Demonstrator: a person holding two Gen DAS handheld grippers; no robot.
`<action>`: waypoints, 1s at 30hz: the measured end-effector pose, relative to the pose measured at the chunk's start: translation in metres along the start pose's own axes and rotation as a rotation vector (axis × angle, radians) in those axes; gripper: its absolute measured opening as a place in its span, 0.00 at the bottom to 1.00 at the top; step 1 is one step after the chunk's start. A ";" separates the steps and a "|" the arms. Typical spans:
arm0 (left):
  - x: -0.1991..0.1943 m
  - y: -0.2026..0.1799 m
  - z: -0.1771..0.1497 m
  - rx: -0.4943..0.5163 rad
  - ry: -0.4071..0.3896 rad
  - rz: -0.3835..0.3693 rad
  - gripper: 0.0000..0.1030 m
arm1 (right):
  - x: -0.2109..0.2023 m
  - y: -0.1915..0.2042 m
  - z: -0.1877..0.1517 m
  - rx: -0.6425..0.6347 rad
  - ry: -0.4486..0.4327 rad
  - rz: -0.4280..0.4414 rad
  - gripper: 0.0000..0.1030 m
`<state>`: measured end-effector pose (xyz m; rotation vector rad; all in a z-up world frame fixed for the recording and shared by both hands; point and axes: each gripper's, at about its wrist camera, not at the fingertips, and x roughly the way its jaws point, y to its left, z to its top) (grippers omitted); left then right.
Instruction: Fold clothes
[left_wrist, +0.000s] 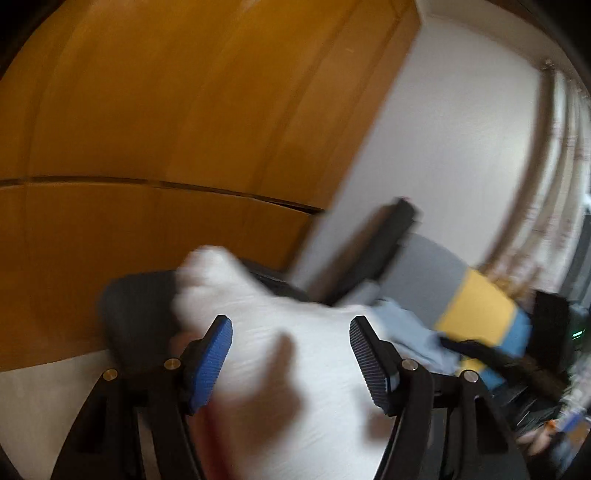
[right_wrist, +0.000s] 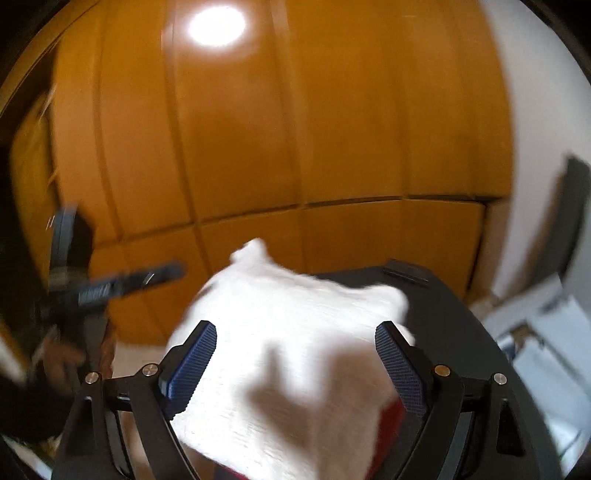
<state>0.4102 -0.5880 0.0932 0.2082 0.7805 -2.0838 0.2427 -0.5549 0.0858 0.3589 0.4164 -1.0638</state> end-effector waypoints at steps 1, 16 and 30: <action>0.017 0.002 0.001 -0.002 0.040 0.013 0.65 | 0.023 0.006 0.005 -0.010 0.037 0.016 0.85; 0.058 -0.022 -0.016 0.189 0.058 0.179 0.58 | 0.122 0.001 -0.086 0.175 0.165 -0.097 0.91; -0.047 -0.121 -0.016 0.314 0.004 0.310 0.66 | 0.051 0.058 -0.045 0.223 0.011 -0.346 1.00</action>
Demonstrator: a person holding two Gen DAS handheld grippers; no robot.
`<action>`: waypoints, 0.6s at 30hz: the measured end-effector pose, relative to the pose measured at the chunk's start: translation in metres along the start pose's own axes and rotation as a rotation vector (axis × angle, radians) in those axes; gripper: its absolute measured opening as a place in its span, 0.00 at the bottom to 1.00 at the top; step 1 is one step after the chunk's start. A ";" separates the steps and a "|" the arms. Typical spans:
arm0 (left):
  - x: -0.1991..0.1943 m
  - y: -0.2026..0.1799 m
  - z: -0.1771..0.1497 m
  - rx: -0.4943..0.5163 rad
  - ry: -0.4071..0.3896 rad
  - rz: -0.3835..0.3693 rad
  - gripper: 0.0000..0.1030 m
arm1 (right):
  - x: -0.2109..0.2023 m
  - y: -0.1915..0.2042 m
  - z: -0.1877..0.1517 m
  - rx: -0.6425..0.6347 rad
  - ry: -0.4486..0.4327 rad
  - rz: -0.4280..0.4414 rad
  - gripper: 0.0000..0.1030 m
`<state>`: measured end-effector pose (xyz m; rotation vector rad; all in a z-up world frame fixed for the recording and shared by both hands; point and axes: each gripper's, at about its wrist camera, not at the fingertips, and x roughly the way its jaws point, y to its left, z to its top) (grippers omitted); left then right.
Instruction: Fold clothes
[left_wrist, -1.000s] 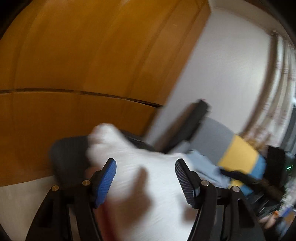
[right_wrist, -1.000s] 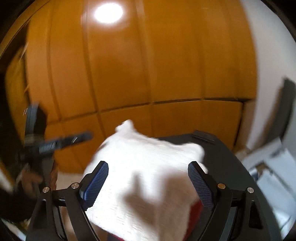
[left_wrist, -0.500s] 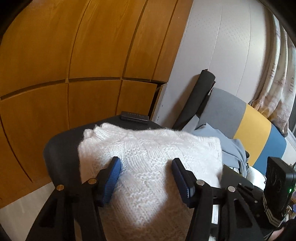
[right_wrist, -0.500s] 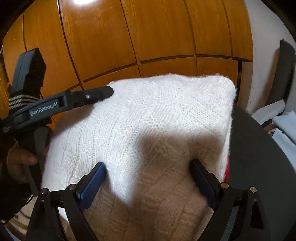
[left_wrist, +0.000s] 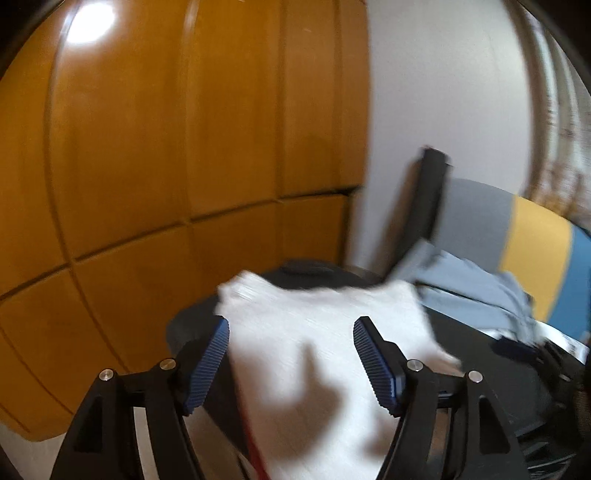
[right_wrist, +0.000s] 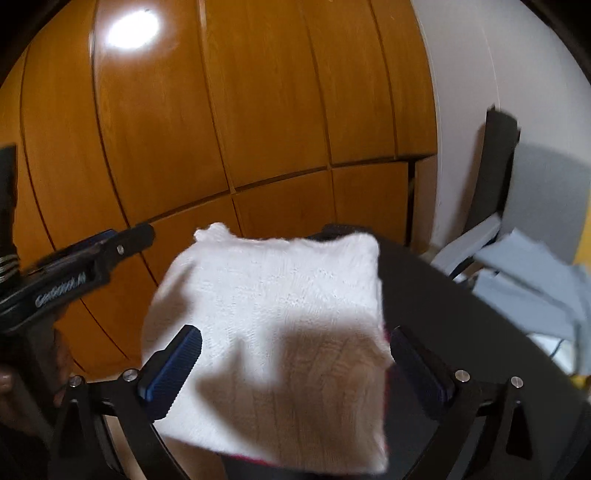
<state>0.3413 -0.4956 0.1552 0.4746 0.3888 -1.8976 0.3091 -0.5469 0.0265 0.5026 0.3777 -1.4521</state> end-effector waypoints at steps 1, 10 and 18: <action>-0.007 -0.003 -0.001 0.005 -0.006 -0.012 0.66 | -0.008 0.007 0.001 -0.025 0.003 -0.018 1.00; -0.063 0.002 -0.026 -0.081 -0.048 0.010 0.64 | -0.080 0.004 -0.017 -0.098 -0.030 -0.068 1.00; -0.066 0.001 -0.034 -0.150 0.001 -0.068 0.64 | -0.103 0.020 -0.032 -0.149 -0.064 -0.038 1.00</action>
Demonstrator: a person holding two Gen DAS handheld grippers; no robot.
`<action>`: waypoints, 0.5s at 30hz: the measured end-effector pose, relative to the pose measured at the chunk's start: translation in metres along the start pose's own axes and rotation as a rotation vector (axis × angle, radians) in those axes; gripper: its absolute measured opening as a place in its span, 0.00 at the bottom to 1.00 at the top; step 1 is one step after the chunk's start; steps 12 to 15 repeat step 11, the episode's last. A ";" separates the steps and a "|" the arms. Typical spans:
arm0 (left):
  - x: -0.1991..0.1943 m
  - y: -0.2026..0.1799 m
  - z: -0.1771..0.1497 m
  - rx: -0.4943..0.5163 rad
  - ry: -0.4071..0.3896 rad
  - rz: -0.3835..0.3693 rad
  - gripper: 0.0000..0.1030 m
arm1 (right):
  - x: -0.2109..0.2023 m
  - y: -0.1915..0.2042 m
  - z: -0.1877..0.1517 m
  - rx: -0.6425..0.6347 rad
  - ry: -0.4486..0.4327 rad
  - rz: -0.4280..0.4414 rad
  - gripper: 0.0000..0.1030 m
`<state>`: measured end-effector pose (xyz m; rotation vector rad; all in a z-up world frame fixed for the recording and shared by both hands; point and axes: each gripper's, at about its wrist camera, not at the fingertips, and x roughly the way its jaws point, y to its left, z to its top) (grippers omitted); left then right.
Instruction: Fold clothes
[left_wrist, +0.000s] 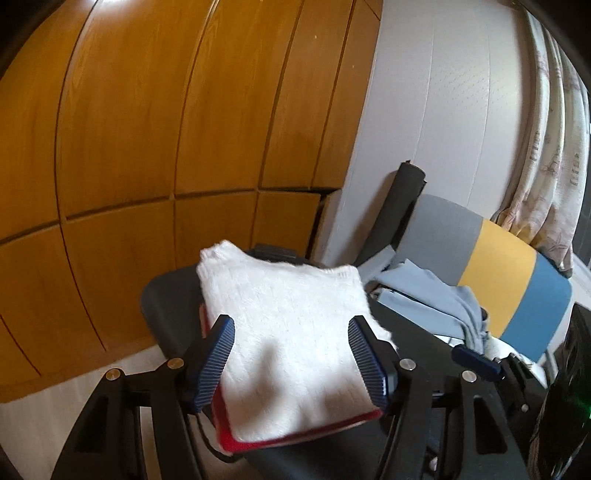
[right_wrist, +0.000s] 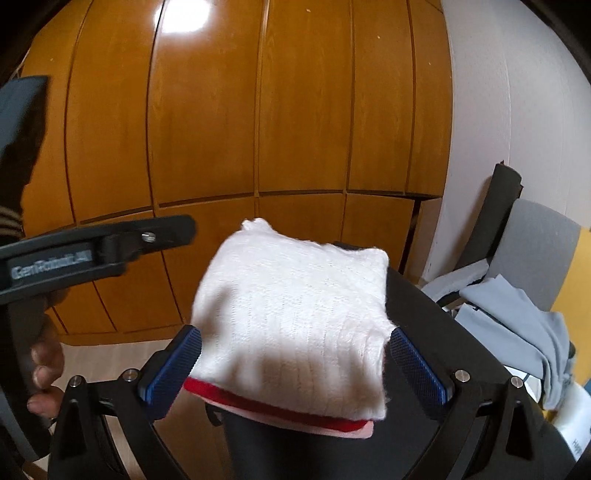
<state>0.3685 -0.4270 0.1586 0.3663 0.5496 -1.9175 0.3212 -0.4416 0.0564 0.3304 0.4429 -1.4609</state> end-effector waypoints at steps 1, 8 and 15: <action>0.001 -0.003 0.000 0.014 0.000 0.008 0.65 | 0.000 0.000 -0.001 0.000 0.001 -0.002 1.00; -0.003 -0.016 -0.004 0.066 -0.040 0.029 0.65 | -0.001 -0.001 -0.007 0.003 0.005 -0.012 1.00; 0.003 -0.013 -0.008 0.058 -0.037 0.045 0.60 | -0.001 -0.001 -0.010 0.004 0.007 -0.017 1.00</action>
